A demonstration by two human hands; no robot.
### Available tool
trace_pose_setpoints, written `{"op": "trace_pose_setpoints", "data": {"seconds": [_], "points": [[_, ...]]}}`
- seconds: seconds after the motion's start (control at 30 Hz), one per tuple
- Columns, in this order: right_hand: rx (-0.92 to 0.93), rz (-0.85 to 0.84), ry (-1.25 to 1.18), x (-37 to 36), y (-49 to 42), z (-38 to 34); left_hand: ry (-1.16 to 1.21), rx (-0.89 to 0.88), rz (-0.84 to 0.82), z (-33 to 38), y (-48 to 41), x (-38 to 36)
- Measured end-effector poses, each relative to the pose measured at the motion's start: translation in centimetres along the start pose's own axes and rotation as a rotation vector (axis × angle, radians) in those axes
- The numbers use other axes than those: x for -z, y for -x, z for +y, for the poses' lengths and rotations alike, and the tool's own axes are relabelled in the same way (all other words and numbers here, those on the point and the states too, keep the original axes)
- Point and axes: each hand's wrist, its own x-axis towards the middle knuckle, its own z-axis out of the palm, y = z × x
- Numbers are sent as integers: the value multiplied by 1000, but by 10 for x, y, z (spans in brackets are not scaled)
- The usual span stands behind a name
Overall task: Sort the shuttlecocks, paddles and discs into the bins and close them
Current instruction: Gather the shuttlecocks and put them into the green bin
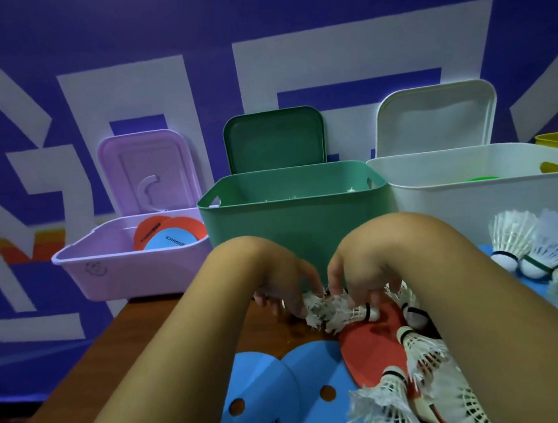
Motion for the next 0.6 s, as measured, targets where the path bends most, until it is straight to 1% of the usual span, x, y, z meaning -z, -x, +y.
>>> {"op": "trace_pose_setpoints", "data": {"seconds": [0.07,0.2,0.3,0.37,0.43,0.5,0.6], "points": [[-25,7,1,0,1,-2,-27,7,23,2,-3,-2],[-1,110,89,6,7,0,-62,3,60,5,-2,-2],[16,144,18,11,16,5,-35,-22,125,2,7,4],[38,199,-50,15,25,8,-24,-44,186,0,19,10],[66,290,-67,21,34,10,3,-84,257,-4,32,16],[76,417,-63,27,42,12,72,-149,334,-7,45,22],[107,559,-185,34,51,16,143,-234,459,-9,67,32]]}}
